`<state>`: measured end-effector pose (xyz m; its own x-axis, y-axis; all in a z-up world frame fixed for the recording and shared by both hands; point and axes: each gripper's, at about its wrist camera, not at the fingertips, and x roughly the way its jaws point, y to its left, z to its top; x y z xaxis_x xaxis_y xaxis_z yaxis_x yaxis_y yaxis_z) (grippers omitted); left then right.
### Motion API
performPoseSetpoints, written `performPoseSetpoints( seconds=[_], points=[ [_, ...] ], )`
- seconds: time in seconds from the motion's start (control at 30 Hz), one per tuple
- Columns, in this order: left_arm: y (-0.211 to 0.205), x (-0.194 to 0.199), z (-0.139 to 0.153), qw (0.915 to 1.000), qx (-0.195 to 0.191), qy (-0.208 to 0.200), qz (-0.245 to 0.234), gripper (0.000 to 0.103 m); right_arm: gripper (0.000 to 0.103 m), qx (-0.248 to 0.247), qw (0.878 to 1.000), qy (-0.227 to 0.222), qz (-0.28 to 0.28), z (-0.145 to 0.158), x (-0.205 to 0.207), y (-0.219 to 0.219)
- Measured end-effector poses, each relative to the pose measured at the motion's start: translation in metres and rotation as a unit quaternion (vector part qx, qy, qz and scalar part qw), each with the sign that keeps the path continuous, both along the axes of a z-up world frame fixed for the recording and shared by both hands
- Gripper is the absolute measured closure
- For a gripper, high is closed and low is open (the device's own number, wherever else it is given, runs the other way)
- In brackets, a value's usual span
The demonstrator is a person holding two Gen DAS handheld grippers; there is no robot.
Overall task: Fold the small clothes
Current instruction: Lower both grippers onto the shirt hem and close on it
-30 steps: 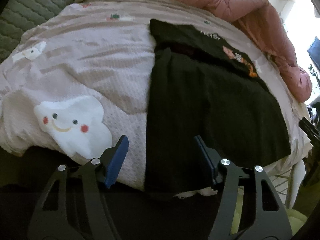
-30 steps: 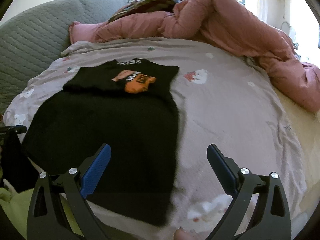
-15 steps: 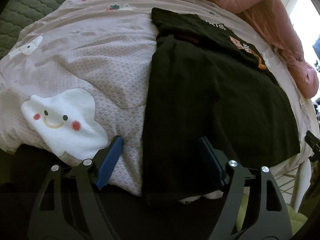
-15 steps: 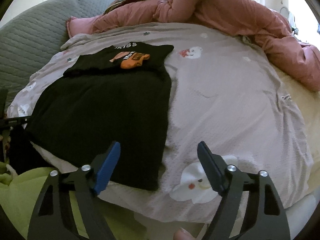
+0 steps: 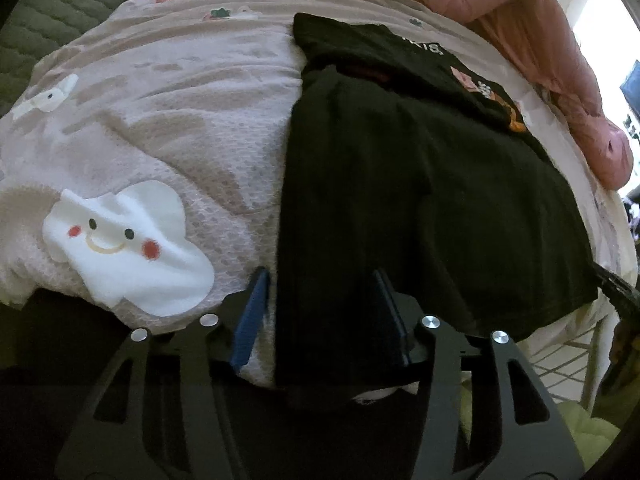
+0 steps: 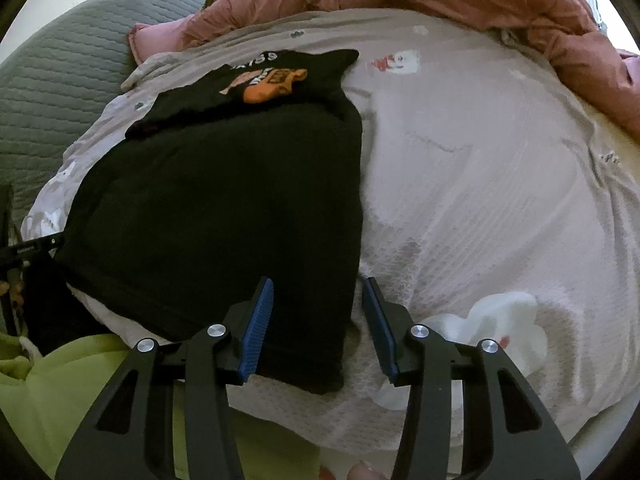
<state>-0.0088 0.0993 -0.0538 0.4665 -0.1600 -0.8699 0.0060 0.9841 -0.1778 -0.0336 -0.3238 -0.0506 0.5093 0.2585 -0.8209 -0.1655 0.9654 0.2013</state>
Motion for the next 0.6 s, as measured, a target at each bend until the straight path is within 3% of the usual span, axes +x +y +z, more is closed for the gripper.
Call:
performPoseSetpoints(
  seconds=[0.07, 0.1, 0.13, 0.17, 0.2, 0.23, 0.47, 0.6],
  points=[
    [-0.001, 0.001, -0.002, 1.0, 0.004, -0.001, -0.002, 0.059, 0.073, 0.002, 1.0, 0.0, 0.002, -0.001, 0.001, 0.0],
    [0.001, 0.001, -0.003, 1.0, 0.003, 0.0, -0.001, 0.064, 0.076, 0.003, 1.0, -0.001, 0.003, -0.001, 0.001, -0.001],
    [0.005, 0.001, -0.002, 1.0, 0.001, -0.001, 0.003, 0.076, 0.086, 0.006, 1.0, -0.002, 0.004, 0.0, 0.001, -0.002],
    [0.009, 0.0, -0.001, 0.9999, -0.006, -0.002, 0.008, 0.081, 0.093, 0.01, 1.0, -0.003, 0.006, 0.001, 0.001, -0.003],
    [0.012, 0.0, 0.0, 0.9998, -0.014, -0.004, 0.012, 0.094, 0.094, 0.01, 1.0, -0.006, 0.008, 0.003, 0.0, -0.004],
    [0.015, -0.002, 0.002, 0.9997, -0.021, -0.007, 0.013, 0.099, 0.095, 0.007, 1.0, -0.01, 0.009, 0.005, -0.001, -0.003],
    [0.023, -0.014, 0.023, 0.9988, -0.035, -0.035, 0.007, 0.1, 0.096, -0.015, 0.998, -0.051, 0.02, 0.031, -0.01, -0.011],
    [0.017, -0.013, 0.012, 0.9997, -0.019, -0.014, 0.002, 0.099, 0.096, -0.019, 0.999, -0.036, 0.023, 0.024, -0.011, -0.014]
  ],
)
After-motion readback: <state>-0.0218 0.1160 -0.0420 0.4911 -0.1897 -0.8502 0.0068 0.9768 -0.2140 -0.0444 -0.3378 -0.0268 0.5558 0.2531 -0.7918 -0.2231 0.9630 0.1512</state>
